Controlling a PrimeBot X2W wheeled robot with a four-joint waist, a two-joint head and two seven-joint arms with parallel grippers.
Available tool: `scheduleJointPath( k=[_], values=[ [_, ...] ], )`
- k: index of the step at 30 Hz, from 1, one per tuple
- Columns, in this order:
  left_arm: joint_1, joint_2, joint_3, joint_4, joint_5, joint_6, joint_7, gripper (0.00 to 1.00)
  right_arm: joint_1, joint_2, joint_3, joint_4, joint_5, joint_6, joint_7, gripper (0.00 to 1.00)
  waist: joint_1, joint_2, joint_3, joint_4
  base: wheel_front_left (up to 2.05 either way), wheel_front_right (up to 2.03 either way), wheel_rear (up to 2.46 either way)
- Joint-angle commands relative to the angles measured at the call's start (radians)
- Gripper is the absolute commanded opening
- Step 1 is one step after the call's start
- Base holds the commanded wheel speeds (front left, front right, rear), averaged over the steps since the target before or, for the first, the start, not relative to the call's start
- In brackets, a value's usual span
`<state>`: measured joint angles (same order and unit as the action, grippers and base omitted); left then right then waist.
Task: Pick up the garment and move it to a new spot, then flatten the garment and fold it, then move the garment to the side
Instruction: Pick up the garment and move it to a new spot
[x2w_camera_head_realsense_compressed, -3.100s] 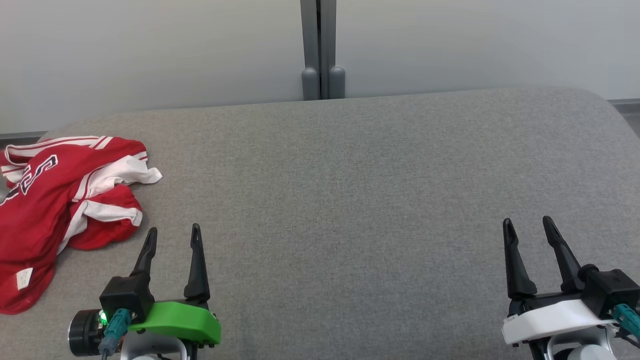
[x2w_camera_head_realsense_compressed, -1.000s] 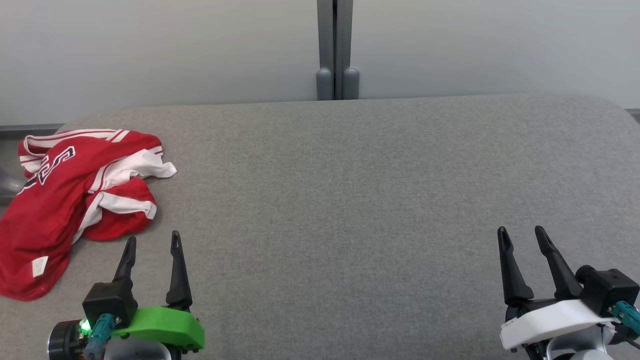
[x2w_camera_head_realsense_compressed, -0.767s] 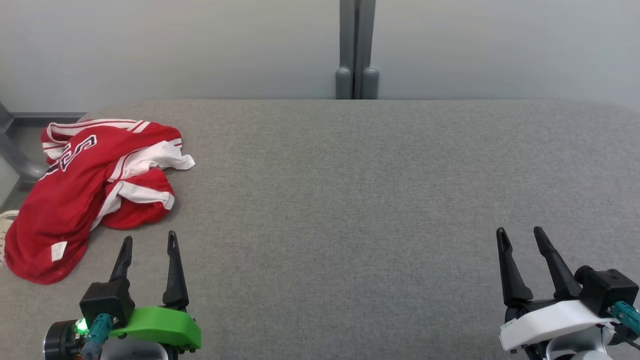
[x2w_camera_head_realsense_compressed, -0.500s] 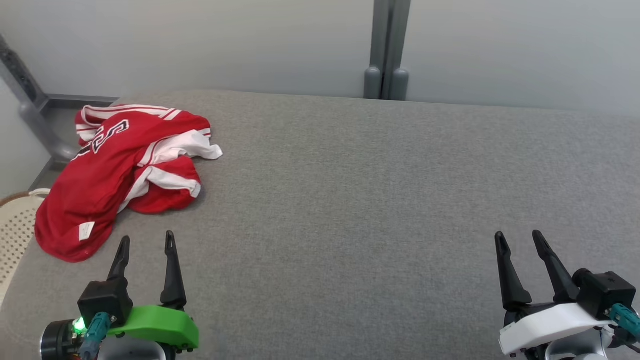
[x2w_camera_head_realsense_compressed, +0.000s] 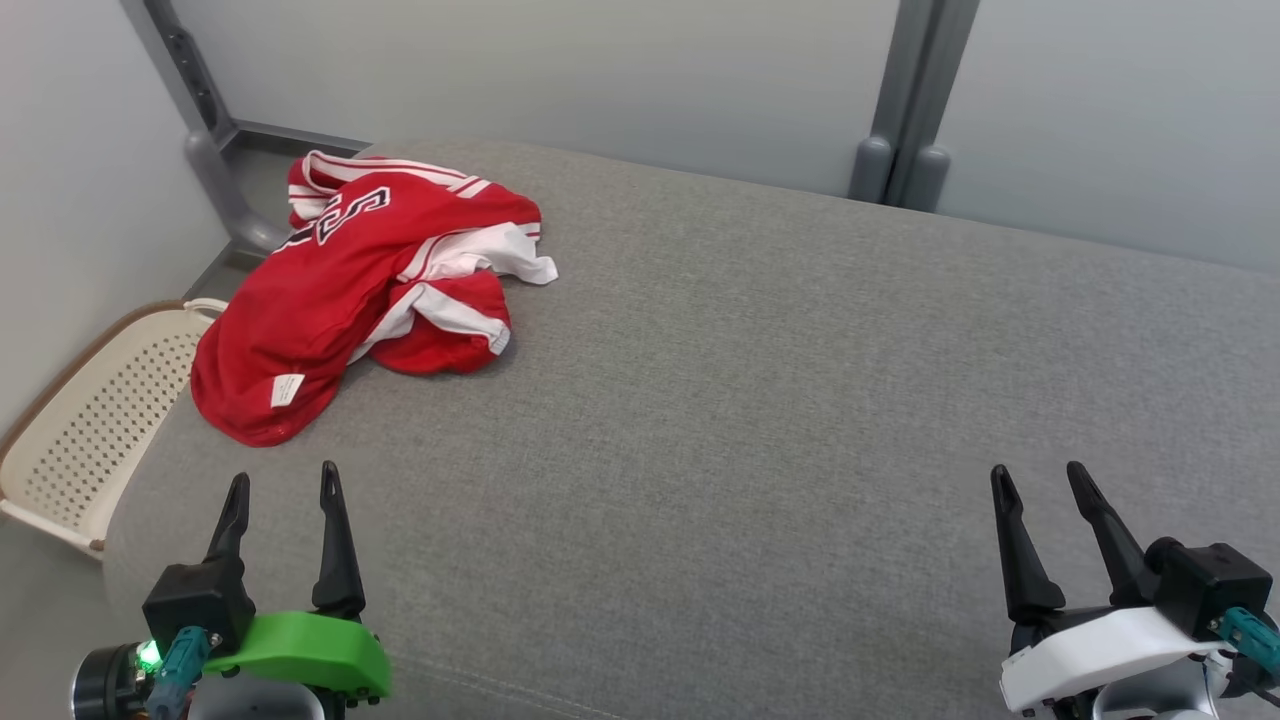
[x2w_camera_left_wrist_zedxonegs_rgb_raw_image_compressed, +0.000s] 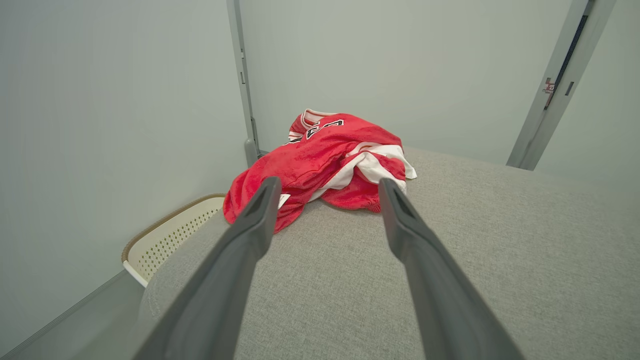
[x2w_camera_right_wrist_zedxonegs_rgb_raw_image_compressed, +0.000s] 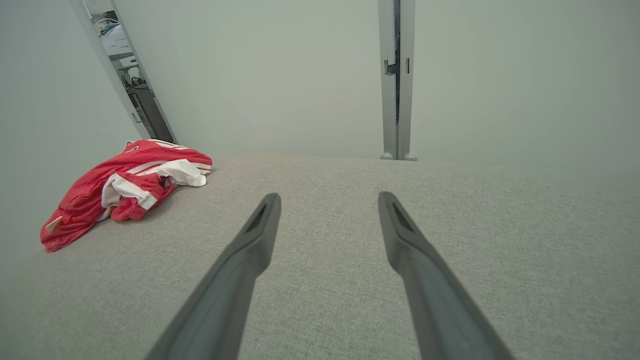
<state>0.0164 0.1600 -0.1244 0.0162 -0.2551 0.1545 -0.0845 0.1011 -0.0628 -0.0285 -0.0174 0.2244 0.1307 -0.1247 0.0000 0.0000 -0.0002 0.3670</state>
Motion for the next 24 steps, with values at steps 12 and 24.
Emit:
scheduleJointPath(
  k=[12, 24],
  values=[
    [0.018, 0.01, -0.002, 0.008, -0.017, -0.002, -0.031, 1.0, 0.012, -0.003, -0.003, 0.0, -0.007, 0.0, 0.005, 1.0, 0.0, 0.0, 0.01, 0.11, 0.0, 0.0, 0.0],
    [0.002, 0.02, 0.01, 0.012, -0.024, 0.011, -0.056, 1.0, -0.001, -0.012, 0.01, 0.015, 0.0, 0.0, 0.001, 1.0, 0.0, 0.0, 0.016, 0.072, 0.0, 0.0, 0.0]
  ],
)
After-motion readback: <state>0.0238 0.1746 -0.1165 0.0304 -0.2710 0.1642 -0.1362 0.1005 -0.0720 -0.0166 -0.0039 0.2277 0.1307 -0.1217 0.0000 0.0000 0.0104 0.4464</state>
